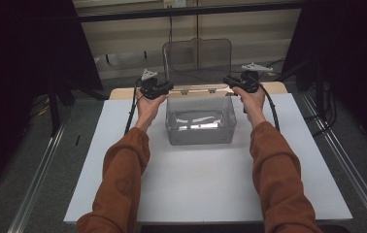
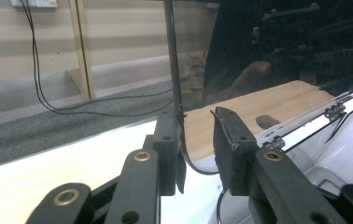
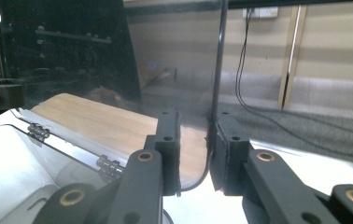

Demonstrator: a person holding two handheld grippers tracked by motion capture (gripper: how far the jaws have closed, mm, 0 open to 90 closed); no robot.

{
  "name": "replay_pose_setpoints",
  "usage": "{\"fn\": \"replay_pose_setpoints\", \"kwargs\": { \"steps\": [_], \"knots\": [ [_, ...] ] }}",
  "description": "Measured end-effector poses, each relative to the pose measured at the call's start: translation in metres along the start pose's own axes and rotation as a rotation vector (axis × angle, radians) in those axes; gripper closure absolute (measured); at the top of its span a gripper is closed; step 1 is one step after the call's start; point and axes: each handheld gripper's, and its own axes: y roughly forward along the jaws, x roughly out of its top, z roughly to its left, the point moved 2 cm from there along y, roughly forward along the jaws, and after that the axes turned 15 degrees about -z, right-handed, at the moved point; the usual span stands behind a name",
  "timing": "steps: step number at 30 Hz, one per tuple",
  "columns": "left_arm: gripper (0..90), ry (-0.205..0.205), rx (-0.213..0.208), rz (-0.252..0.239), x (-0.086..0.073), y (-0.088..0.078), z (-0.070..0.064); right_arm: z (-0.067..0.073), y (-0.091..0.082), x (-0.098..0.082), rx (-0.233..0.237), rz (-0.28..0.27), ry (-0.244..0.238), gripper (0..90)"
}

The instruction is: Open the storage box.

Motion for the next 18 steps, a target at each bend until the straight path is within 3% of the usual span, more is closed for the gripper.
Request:
{"fn": "replay_pose_setpoints", "kwargs": {
  "steps": [12, 18],
  "knots": [
    [67.6, -0.024, 0.012, 0.043, 0.0009, 0.0032, 0.0008, -0.0034, 0.0034, -0.0016, -0.002, 0.018, 0.058, 73.4],
    [66.1, -0.055, 0.011, 0.05, -0.0005, 0.0053, 0.0028, -0.0062, 0.0068, -0.0011, 0.002, 0.049, 0.088, 72.6]
  ]
}}
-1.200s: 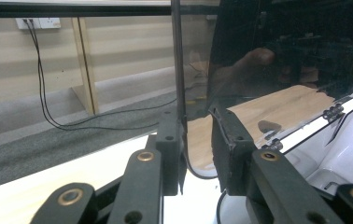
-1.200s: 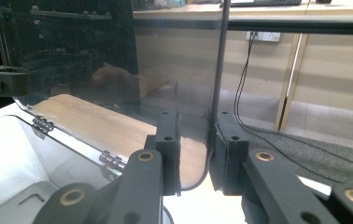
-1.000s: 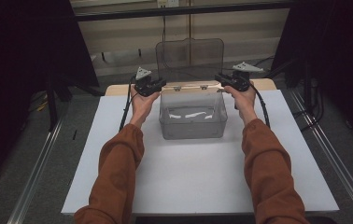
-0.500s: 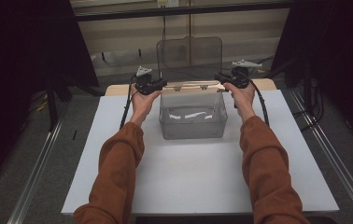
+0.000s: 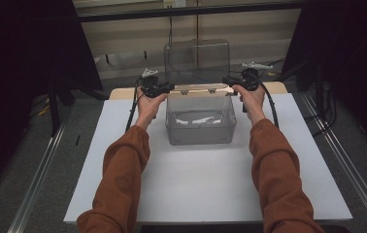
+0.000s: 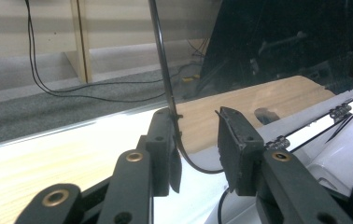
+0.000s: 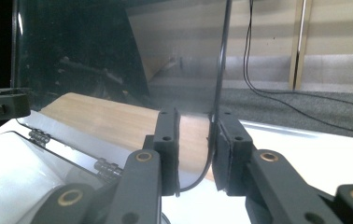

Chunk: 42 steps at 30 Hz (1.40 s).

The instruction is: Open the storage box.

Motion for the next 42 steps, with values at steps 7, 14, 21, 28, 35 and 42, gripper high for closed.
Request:
{"fn": "replay_pose_setpoints", "kwargs": {
  "steps": [7, 14, 21, 28, 35, 42],
  "knots": [
    [62.4, -0.032, 0.007, 0.016, -0.002, 0.002, 0.0, -0.003, 0.004, -0.005, -0.004, 0.007, 0.041, 69.0],
    [56.9, -0.07, 0.01, 0.021, -0.007, 0.005, 0.001, -0.004, 0.006, -0.009, -0.008, 0.023, 0.062, 66.5],
    [54.7, -0.076, 0.025, 0.032, -0.008, 0.006, 0.002, -0.007, 0.007, -0.013, -0.008, 0.029, 0.096, 65.1],
    [53.5, -0.089, 0.027, 0.041, -0.008, 0.005, 0.002, -0.007, 0.007, -0.014, -0.02, 0.033, 0.101, 64.6],
    [52.8, -0.112, 0.039, 0.042, -0.009, 0.006, 0.001, -0.007, 0.007, -0.016, -0.022, 0.036, 0.12, 64.0],
    [52.3, -0.142, 0.033, 0.037, -0.011, 0.007, 0.003, -0.006, 0.008, -0.016, -0.032, 0.044, 0.129, 63.1]
  ]
}}
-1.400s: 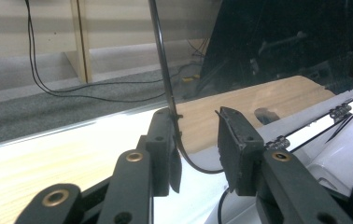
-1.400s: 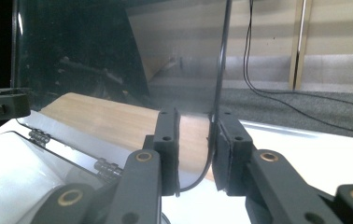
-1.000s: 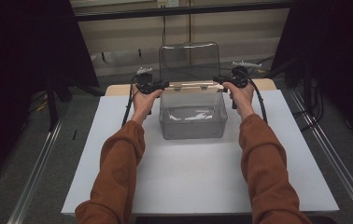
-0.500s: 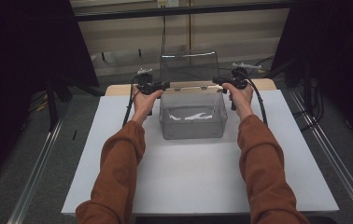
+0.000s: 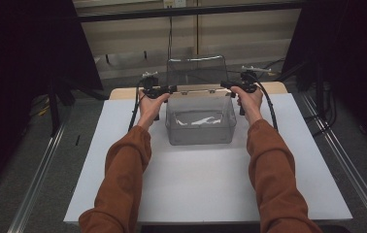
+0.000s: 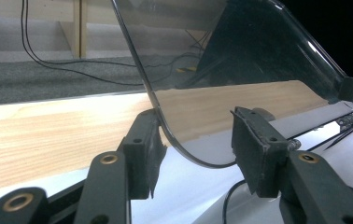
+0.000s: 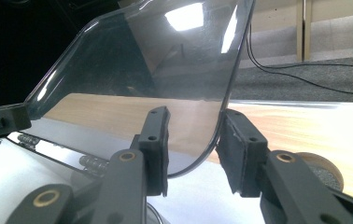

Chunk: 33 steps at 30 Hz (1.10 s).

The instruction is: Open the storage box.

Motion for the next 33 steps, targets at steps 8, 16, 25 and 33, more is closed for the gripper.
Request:
{"fn": "replay_pose_setpoints", "kwargs": {
  "steps": [8, 16, 25, 33],
  "knots": [
    [52.1, -0.009, 0.001, -0.001, -0.0002, 0.0004, 0.0003, -0.0004, -0.0001, -0.0002, -0.002, 0.007, 0.016, 63.1],
    [51.6, -0.026, -0.002, -0.001, -0.0009, 0.0004, 0.0011, -0.0006, 0.0002, -0.0003, -0.001, 0.015, 0.027, 62.6],
    [49.6, -0.03, 0.006, 0.003, -0.0012, 0.0006, 0.0018, -0.0024, 0.0, -0.0012, 0.004, 0.02, 0.037, 61.2],
    [40.7, -0.045, -0.022, 0.013, -0.0032, 0.0014, 0.0017, -0.004, 0.0013, -0.0039, -0.031, 0.027, -0.007, 58.1]
  ]
}}
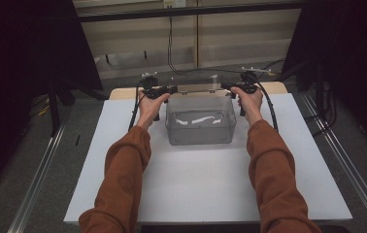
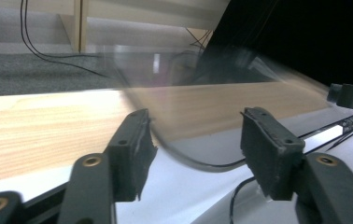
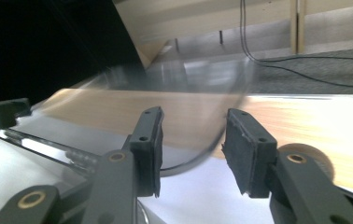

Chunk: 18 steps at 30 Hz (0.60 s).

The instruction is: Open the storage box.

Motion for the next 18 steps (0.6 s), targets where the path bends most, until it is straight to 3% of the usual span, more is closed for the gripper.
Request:
{"fn": "replay_pose_setpoints", "kwargs": {
  "steps": [2, 3, 4, 5, 6, 8, 13, 18],
  "knots": [
    [43.5, 0.025, 0.009, -0.014, -0.0022, 0.0021, -0.0038, 0.0018, 0.0015, -0.0009, 0.046, -0.022, 0.032, 62.3],
    [40.8, 0.025, 0.024, -0.022, -0.0031, 0.0034, -0.0046, 0.0023, 0.0012, -0.0001, -0.008, -0.008, -0.023, 52.1],
    [38.5, 0.02, 0.026, -0.022, -0.0036, 0.0038, -0.0041, 0.0016, 0.0009, 0.0006, -0.06, -0.033, -0.049, 45.1],
    [37.6, 0.011, 0.027, -0.027, -0.0041, 0.0042, -0.0036, 0.0005, 0.0005, 0.0011, -0.061, -0.045, -0.033, 47.1],
    [36.7, 0.016, 0.027, -0.029, -0.0039, 0.0042, -0.0035, -0.0004, 0.0004, 0.0013, -0.045, -0.049, -0.004, 48.4],
    [35.7, 0.032, 0.023, -0.031, -0.0037, 0.0038, -0.004, 0.0016, -0.0008, 0.0031, -0.05, -0.053, -0.046, 45.0],
    [31.4, 0.033, 0.029, -0.043, -0.0039, 0.0028, -0.0042, 0.0019, -0.0023, 0.0038, -0.041, -0.052, -0.054, 39.5],
    [25.7, 0.089, 0.029, -0.043, -0.0017, -0.0003, -0.0047, 0.0034, -0.0042, 0.0031, -0.021, -0.031, -0.095, 35.2]
  ]
}}
